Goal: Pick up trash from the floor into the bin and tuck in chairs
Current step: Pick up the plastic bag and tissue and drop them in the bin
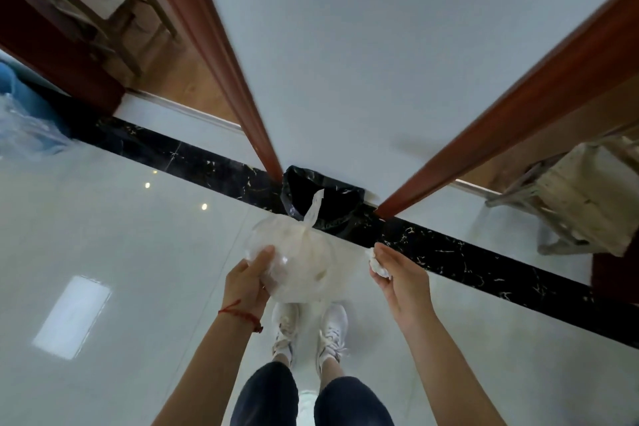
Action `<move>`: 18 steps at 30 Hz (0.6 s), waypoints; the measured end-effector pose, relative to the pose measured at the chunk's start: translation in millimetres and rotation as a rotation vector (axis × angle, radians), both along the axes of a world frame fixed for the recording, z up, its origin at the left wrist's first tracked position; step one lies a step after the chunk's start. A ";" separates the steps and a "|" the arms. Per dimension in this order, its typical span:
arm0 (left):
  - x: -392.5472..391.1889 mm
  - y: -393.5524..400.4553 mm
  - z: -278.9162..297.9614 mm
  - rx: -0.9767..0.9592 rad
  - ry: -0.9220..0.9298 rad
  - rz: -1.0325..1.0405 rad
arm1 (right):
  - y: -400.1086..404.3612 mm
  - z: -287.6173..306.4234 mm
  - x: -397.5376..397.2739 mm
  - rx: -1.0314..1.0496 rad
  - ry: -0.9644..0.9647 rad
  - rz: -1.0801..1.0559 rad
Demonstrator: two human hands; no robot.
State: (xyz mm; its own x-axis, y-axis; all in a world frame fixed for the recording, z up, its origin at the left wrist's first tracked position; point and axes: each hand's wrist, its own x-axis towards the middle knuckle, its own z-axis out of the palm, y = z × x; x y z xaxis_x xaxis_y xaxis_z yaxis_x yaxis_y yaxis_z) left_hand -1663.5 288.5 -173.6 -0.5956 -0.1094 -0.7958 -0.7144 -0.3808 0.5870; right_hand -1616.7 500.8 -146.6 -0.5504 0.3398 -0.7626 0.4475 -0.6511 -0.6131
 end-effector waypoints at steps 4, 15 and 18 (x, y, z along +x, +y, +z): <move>-24.5 5.0 -54.8 0.017 0.003 -0.027 | -0.6 -52.3 -21.8 0.019 0.018 -0.003; -81.4 13.3 -186.7 -0.004 -0.045 -0.110 | -12.1 -184.8 -50.5 -0.007 0.013 0.022; -99.5 26.0 -218.5 0.012 -0.072 -0.089 | -12.4 -212.5 -51.6 -0.004 0.008 0.023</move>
